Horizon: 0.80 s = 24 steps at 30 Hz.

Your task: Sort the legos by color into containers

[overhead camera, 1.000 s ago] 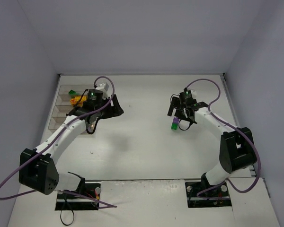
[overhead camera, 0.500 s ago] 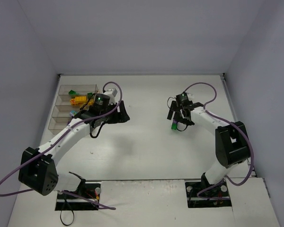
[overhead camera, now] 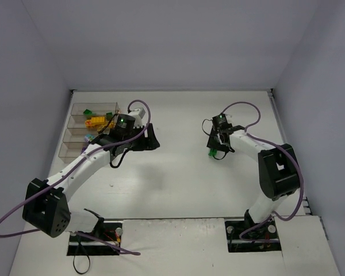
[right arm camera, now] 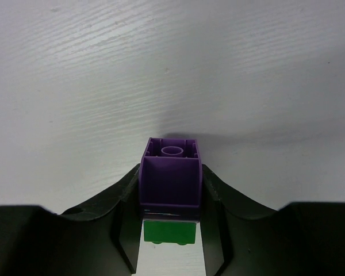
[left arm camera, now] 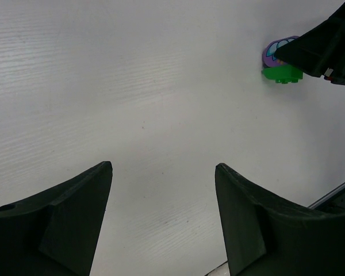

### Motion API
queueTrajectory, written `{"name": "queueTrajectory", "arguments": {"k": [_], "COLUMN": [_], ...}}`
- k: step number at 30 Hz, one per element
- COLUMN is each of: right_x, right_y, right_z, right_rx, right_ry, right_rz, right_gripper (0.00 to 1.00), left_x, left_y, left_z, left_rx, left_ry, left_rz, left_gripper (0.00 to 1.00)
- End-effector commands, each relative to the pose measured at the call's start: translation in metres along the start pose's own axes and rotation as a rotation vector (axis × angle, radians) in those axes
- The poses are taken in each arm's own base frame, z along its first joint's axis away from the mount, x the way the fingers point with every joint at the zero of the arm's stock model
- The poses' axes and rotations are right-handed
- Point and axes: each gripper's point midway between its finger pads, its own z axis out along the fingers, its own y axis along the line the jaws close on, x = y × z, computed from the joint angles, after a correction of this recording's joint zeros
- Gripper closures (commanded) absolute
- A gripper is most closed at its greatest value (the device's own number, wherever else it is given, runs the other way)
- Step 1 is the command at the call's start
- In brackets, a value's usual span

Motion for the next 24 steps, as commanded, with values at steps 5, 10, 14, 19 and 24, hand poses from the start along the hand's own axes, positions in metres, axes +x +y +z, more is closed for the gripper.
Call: {"name": "queueTrajectory", "arguments": {"k": [5, 10, 14, 19, 24], "right_x": [-0.057, -0.060, -0.059, -0.056, -0.050], "right_y": [0.052, 0.082, 0.102, 0.125, 0.131], "right_z": [-0.076, -0.133, -0.174, -0.213, -0.234], "right_rx": [-0.366, -0.676, -0.877, -1.120, -1.250], "right_ry": [-0.312, -0.474, -0.536, -0.551, -0.575], "right_rz": [-0.003, -0.038, -0.048, -0.023, -0.018], "right_gripper": [1.00, 1.00, 1.00, 1.00, 1.00], "left_x": [-0.019, -0.018, -0.031, -0.043, -0.046], "left_y": [-0.040, -0.070, -0.097, -0.130, -0.154], "left_z": [-0.003, 0.000, -0.003, -0.011, -0.012], "left_rx": [0.179, 0.342, 0.460, 0.564, 0.670], "left_ry": [-0.055, -0.024, -0.048, -0.078, -0.063], "left_rz": [0.024, -0.035, -0.085, -0.055, -0.094], "left_gripper": [0.34, 0.34, 0.34, 0.34, 0.34]}}
